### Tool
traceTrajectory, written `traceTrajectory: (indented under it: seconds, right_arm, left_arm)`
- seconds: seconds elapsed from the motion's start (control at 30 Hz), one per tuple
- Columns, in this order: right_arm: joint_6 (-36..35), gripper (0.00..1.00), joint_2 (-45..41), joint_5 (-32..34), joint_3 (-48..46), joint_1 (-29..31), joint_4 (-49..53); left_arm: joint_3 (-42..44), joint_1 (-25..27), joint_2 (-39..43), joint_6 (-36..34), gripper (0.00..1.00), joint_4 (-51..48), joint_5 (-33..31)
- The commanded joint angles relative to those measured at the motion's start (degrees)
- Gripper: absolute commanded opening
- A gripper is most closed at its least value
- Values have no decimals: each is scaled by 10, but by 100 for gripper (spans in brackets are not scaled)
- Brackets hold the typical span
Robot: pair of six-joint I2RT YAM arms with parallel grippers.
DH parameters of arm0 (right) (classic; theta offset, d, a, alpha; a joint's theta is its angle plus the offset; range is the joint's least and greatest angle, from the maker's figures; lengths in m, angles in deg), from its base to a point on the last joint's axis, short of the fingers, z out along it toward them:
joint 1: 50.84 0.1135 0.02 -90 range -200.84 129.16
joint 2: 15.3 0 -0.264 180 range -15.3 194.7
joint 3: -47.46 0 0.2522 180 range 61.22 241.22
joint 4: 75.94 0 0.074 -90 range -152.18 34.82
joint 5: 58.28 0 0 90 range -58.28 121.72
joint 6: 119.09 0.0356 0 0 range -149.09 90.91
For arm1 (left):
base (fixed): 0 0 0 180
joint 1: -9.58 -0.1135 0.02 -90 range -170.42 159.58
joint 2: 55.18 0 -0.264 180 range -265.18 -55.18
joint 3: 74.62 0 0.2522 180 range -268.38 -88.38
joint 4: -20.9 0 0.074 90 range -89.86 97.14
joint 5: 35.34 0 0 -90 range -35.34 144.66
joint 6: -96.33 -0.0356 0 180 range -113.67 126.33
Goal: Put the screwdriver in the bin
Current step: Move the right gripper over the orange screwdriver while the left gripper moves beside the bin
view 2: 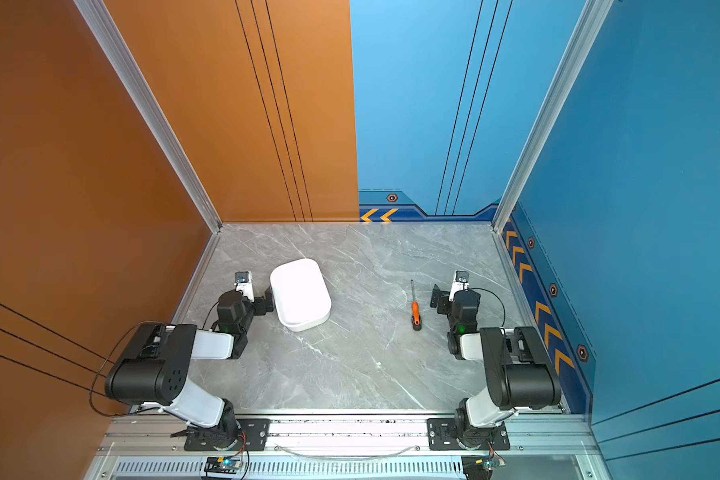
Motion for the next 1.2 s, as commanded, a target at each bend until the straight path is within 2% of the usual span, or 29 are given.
traceTrajectory:
  seconds: [0.0,0.13,0.23,0.33,0.47,0.57,0.67,0.8,0.97,1.17]
  right_arm:
    - [0,100,1,5,9,3,-4]
    - [3,100,1,-5,10,-2,-1]
    - [4,100,1,-4,9,-3,-2]
    - [15,100,-20,25,20,-2,34]
    - [18,100,-90,39,49,0,148]
    - [48,100,-149,26,93,0,285]
    - [68,99,-189,-3,149,3,417]
    - [81,99,-194,-36,235,8,571]
    - [86,100,-165,-87,312,14,680]
    - [93,100,-143,-96,342,21,719]
  left_arm:
    - [-5,5,7,-10,98,-8,-8]
    - [-5,13,19,-20,98,-12,-14]
    - [-4,21,34,-18,98,-23,-49]
    - [-12,28,67,-14,98,-59,-89]
    - [-52,30,136,3,98,-185,-134]
    - [-111,31,175,37,98,-340,-179]
    - [-179,28,182,80,98,-493,-231]
    - [-240,23,162,130,98,-611,-266]
    - [-321,5,98,187,98,-757,-230]
    - [-364,-1,33,200,98,-809,-129]
